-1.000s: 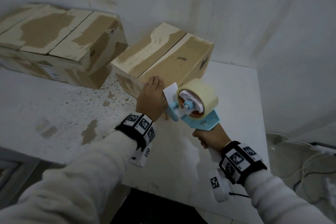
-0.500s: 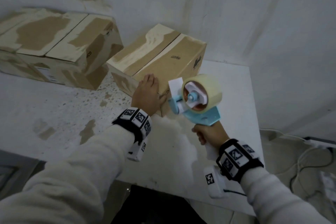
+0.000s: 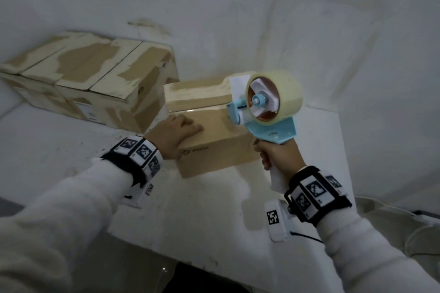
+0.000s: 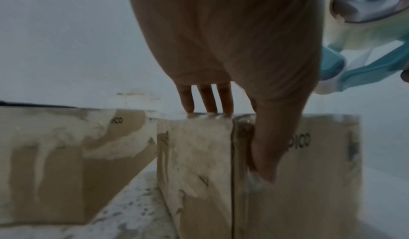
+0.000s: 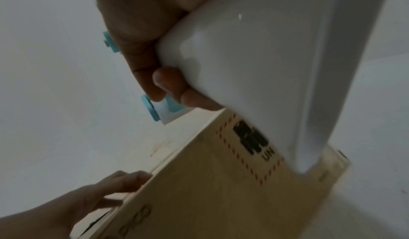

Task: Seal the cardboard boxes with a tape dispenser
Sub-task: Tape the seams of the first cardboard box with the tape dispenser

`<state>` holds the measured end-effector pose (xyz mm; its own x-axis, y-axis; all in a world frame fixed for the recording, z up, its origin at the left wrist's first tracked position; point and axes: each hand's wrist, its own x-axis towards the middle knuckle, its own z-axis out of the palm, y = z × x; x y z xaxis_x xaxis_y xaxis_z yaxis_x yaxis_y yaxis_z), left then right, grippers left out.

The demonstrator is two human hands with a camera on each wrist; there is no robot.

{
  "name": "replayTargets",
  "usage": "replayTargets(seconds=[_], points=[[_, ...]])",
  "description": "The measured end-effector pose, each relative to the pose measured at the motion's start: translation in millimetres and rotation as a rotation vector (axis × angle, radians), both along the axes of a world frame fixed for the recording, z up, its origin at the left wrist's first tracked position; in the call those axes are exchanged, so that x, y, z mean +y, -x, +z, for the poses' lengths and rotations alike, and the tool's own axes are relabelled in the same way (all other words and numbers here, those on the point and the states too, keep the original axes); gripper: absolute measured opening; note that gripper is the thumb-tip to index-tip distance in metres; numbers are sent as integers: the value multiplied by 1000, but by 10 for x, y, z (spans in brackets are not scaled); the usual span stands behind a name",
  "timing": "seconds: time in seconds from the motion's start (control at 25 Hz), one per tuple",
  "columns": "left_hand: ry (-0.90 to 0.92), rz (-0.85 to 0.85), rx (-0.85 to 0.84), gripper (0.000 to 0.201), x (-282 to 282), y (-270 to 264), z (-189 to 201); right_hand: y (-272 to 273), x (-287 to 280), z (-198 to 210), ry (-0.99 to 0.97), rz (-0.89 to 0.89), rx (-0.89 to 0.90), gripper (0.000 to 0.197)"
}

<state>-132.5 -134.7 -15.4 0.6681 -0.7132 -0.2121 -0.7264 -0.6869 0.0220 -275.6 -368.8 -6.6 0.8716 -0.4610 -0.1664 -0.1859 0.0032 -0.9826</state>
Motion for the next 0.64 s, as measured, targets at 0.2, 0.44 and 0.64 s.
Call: replayTargets(seconds=[0.2, 0.44, 0.64], points=[[43, 135, 205, 49, 47, -260, 441, -174, 34, 183, 107, -7, -29, 31], [664, 673, 1230, 87, -841, -318, 735, -330, 71, 397, 106, -138, -72, 33], [885, 691, 1386, 52, -1242, -559, 723, -338, 68, 431, 107, -229, -66, 30]])
